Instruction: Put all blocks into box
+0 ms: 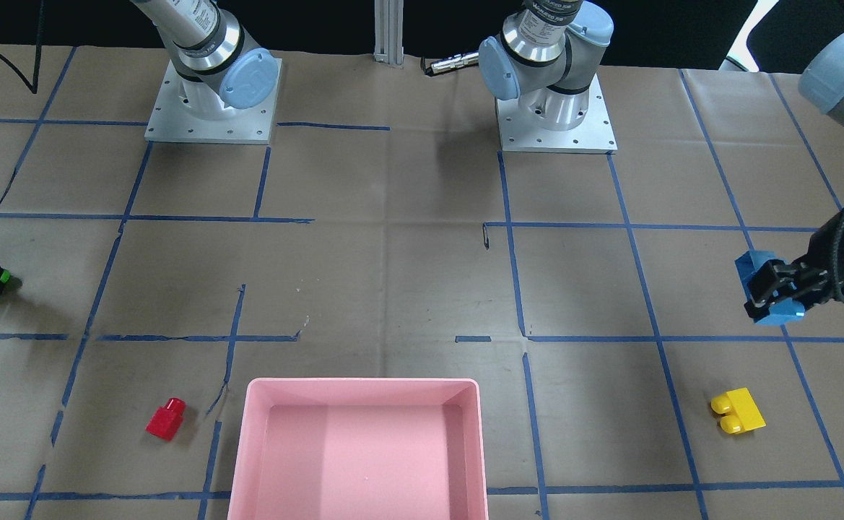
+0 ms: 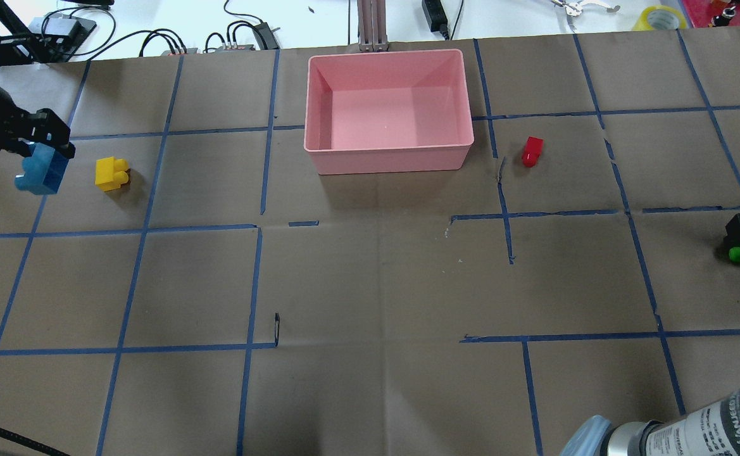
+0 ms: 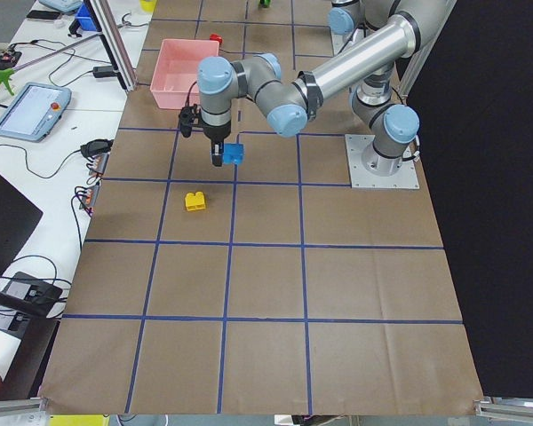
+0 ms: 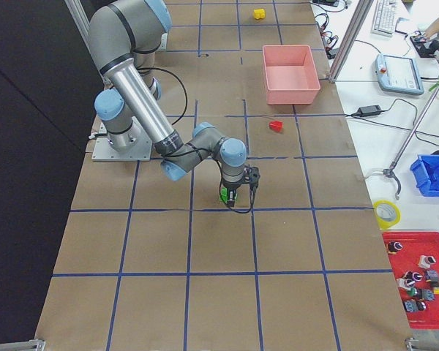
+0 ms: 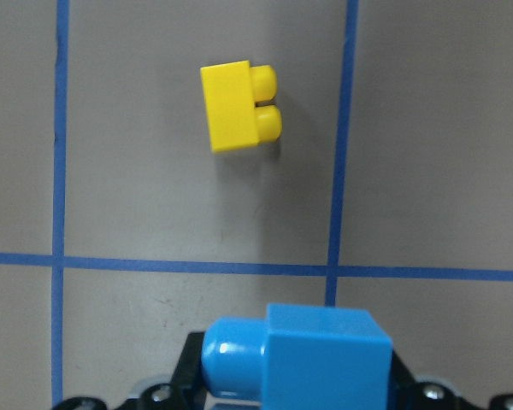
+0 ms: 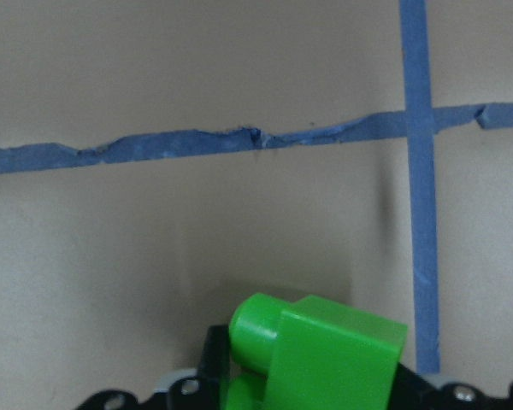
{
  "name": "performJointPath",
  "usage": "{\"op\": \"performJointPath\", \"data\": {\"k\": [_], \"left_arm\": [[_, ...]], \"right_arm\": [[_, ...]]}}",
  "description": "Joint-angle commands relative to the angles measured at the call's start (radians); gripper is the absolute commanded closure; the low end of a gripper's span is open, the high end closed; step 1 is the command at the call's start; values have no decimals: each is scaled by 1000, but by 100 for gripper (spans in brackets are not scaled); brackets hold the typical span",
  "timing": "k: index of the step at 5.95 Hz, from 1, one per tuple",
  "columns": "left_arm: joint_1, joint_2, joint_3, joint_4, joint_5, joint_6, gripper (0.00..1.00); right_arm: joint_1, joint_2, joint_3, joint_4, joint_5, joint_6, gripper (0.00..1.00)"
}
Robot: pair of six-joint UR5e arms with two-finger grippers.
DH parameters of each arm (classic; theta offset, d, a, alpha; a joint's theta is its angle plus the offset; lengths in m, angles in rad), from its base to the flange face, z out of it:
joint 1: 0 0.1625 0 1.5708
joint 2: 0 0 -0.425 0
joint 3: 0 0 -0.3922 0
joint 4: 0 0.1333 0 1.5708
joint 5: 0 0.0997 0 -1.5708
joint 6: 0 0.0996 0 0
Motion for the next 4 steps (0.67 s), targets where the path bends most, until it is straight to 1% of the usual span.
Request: {"op": "performJointPath", "data": {"k": [1, 2, 3, 4], "left_arm": [[-249, -117, 193, -32, 12, -263, 91], [-364, -184, 288, -37, 13, -404, 91], [-474, -268, 389, -48, 62, -501, 91], [-562, -365, 501, -49, 85, -580, 91]], "right_arm": [[0, 0, -1, 0, -1, 0, 45], [0, -2, -2, 0, 1, 2, 44], [0, -3, -4, 7, -1, 5, 44], [2, -6, -8, 11, -1, 5, 44]]}}
